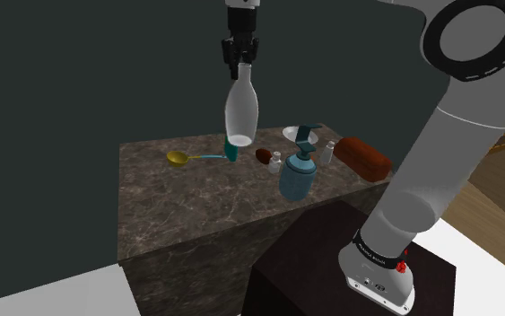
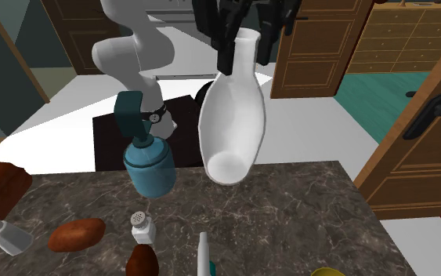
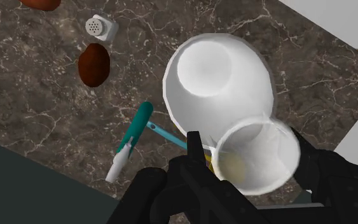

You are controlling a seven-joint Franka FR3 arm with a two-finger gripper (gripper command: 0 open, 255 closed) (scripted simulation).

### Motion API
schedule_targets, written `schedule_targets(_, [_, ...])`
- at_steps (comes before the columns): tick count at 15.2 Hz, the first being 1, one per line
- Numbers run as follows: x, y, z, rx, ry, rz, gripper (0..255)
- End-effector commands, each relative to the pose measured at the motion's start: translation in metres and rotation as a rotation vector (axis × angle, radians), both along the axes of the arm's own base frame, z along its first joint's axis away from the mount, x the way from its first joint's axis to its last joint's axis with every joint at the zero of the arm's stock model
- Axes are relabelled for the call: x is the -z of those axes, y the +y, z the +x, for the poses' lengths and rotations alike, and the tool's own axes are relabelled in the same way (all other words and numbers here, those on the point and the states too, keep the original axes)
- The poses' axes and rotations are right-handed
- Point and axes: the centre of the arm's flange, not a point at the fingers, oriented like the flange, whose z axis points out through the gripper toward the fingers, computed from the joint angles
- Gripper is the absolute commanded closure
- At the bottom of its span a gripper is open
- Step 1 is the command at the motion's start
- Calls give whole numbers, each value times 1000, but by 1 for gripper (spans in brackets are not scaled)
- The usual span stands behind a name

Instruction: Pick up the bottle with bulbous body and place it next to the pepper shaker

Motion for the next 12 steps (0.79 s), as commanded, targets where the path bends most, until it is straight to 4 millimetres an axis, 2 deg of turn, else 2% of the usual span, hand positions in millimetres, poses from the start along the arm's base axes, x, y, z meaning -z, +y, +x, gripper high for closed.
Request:
schedule_targets(1, [-5, -22, -18, -1, 0, 1, 255])
schedule_targets(12, [-37, -134, -106, -1, 0, 1, 255])
